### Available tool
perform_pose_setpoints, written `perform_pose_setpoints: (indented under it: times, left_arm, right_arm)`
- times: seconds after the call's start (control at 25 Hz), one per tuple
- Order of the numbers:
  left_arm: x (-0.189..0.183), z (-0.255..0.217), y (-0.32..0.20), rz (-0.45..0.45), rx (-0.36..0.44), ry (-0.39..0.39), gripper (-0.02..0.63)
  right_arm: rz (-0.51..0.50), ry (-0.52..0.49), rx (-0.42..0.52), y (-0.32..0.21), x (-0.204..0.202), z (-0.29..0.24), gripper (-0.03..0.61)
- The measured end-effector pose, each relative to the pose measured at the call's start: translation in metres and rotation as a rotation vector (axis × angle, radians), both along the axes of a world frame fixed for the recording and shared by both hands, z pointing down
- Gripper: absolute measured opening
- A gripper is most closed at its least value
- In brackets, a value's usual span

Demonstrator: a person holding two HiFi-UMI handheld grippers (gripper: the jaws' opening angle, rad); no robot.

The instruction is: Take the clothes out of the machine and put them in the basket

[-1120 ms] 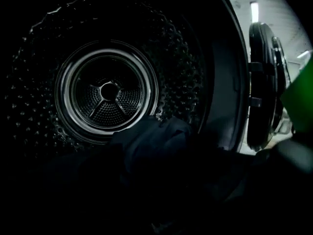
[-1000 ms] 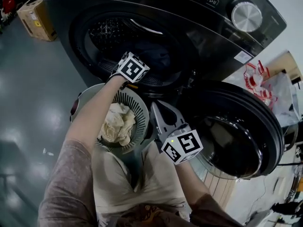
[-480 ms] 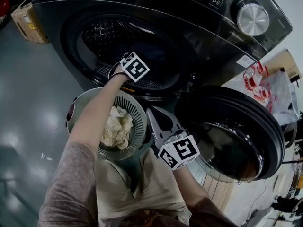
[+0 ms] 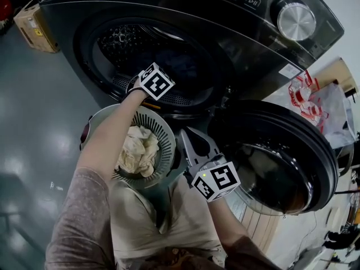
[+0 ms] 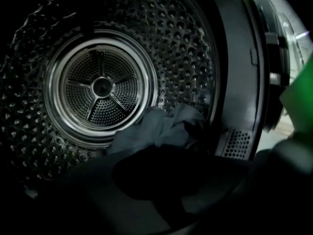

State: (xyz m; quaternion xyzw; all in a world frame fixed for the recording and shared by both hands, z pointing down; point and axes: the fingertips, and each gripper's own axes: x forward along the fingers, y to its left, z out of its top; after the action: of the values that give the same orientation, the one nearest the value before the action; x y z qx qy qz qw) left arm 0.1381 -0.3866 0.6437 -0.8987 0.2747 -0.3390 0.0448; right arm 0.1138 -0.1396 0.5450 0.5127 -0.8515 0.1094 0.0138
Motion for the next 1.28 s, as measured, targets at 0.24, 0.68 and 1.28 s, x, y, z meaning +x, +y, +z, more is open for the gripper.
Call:
perform_pose_setpoints:
  times: [0.24,0.68,1.28]
  left_arm:
    - [-0.024,-0.05,0.014,-0.047,0.028,0.135,0.037]
    - [-0.101,-0.113,0.078,-0.143,0.031,0.325,0.037]
    - [-0.17,-0.126,0.18,-0.229,-0.002,0.406,0.037]
  right_arm:
    - [0.022,-0.006,0.006,-0.002,0.01,0.001,-0.003]
    - [-0.037,0.007,0.019,-0.003,0.003,-0.006,-0.003]
    - [-0.112,-0.016,0.031,-0.005,-0.011,-0.018,-0.003]
